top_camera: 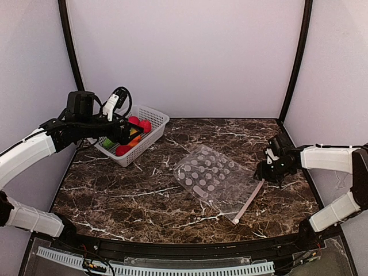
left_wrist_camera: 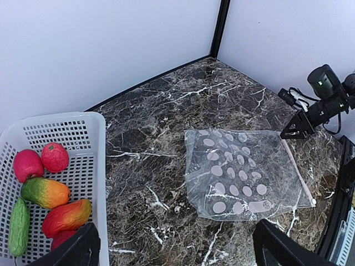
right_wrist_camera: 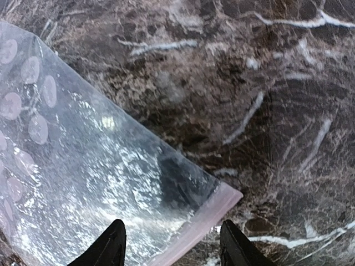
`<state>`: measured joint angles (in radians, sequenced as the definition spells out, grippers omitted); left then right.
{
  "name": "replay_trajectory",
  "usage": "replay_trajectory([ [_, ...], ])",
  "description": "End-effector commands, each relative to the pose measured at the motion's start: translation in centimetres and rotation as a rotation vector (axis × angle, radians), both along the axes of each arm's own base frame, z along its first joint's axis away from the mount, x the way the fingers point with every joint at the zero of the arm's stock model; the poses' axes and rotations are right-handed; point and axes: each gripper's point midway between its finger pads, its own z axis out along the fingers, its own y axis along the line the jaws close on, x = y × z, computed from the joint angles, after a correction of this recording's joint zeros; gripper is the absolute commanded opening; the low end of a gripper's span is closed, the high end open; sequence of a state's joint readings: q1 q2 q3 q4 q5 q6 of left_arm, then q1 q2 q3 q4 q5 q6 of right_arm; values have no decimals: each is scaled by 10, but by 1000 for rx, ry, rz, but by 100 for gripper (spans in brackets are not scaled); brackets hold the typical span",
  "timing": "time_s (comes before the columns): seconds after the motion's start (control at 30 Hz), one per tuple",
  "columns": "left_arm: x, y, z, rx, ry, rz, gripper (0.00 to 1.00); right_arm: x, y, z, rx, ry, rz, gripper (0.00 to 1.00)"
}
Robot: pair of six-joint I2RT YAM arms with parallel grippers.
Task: Place the food in the zip-top bag and seal the zipper
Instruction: Pick up the zipper food storage bag from the center of the board.
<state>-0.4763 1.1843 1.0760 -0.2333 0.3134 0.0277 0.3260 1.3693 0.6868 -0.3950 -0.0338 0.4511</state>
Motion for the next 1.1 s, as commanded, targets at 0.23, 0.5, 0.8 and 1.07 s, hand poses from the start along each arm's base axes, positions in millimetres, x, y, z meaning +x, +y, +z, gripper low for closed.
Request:
replay_trajectory([
  [0.23, -4, -2, -1, -2, 1, -21, 97, 53, 14, 7, 25, -51, 177, 47],
  [0.5, -3, -5, -6, -6, 18, -28, 97, 59, 33, 3, 87, -38, 287, 45],
  [0.8, -3, -6, -9, -4, 31, -34, 97, 60, 29, -7, 46, -22, 307, 46],
  [1.07, -2, -5, -9, 0, 33, -27, 97, 65, 33, -13, 53, -8, 333, 48],
])
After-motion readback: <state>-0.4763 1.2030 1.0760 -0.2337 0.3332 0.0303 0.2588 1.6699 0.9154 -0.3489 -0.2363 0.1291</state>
